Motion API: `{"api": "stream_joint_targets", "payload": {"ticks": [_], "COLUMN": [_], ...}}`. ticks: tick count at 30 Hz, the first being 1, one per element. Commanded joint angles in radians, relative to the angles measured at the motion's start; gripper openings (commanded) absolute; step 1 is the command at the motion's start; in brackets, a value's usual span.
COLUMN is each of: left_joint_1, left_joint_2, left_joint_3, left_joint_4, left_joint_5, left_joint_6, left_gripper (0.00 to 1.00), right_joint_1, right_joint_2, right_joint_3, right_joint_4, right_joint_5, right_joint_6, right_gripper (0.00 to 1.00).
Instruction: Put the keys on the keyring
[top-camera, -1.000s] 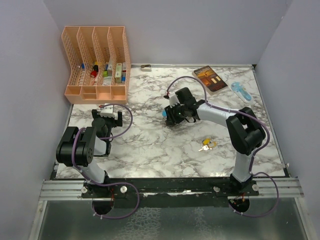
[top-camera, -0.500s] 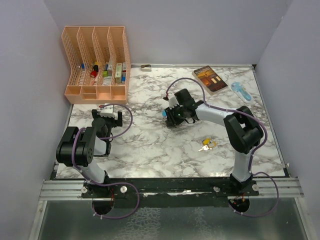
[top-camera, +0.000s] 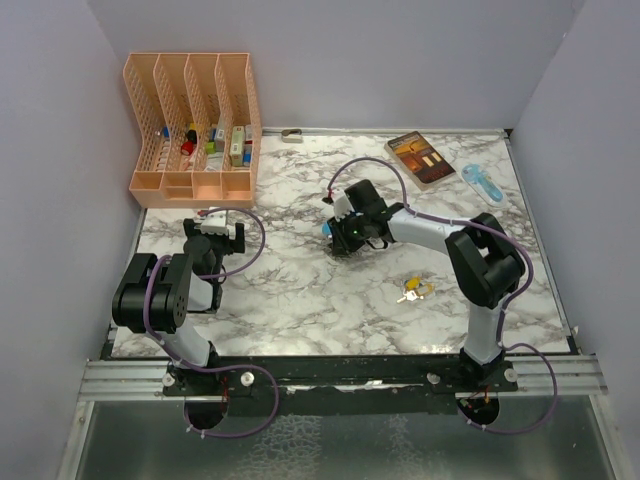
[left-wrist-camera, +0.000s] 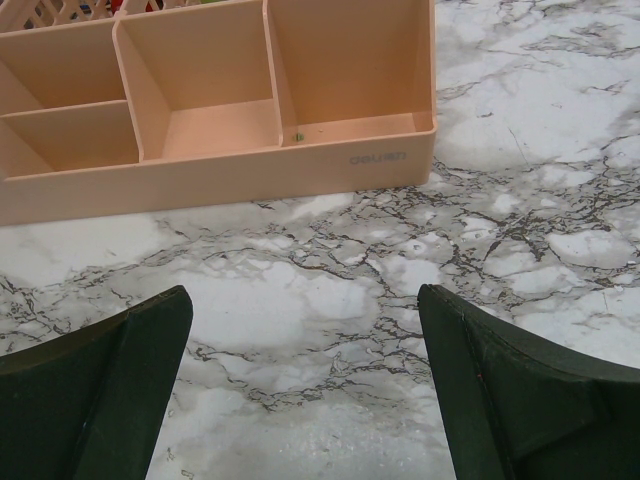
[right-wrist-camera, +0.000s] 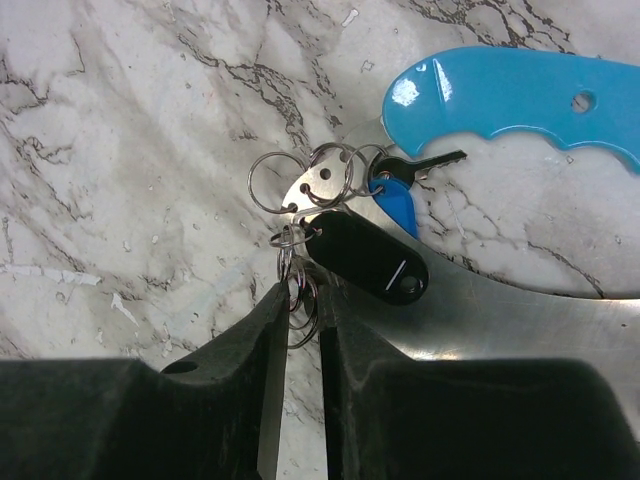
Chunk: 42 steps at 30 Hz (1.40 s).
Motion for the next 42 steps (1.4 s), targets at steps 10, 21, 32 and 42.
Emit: {"api": "stream_joint_targets", "payload": {"ticks": [10, 21, 32, 42], "left_joint_1": [0.008, 0.007, -0.072, -0.253], "left_joint_2": [-0.003, -0.246, -0.17, -0.114], "left_joint_3": [-0.005, 0.199, 0.498, 0.519], "left_joint_4": [0.038, -0.391, -0.463, -0.297], "left_joint_5": [-0.004, 0.207, 0.84, 1.073], "left_joint_6": [-0.01, 0.0, -0.29, -0.374], "left_gripper": [0.99, 0.99, 0.99, 0.99], "right_joint_1": [0.008, 0.008, 0.008, 0.009], "right_joint_2": [-0.159, -0.283, -0.366, -0.31], "right_joint_3": [-0.015, -0.009, 0.039, 0.231], "right_joint_4": [0.07, 0.044, 0.015, -0.283], "right_joint_5": [0.037, -0.03, -0.091, -0.09], "right_joint_6": [-0.03, -0.029, 0.071, 0.122], "right_gripper": [0.01, 0.01, 0.01, 0.01]}}
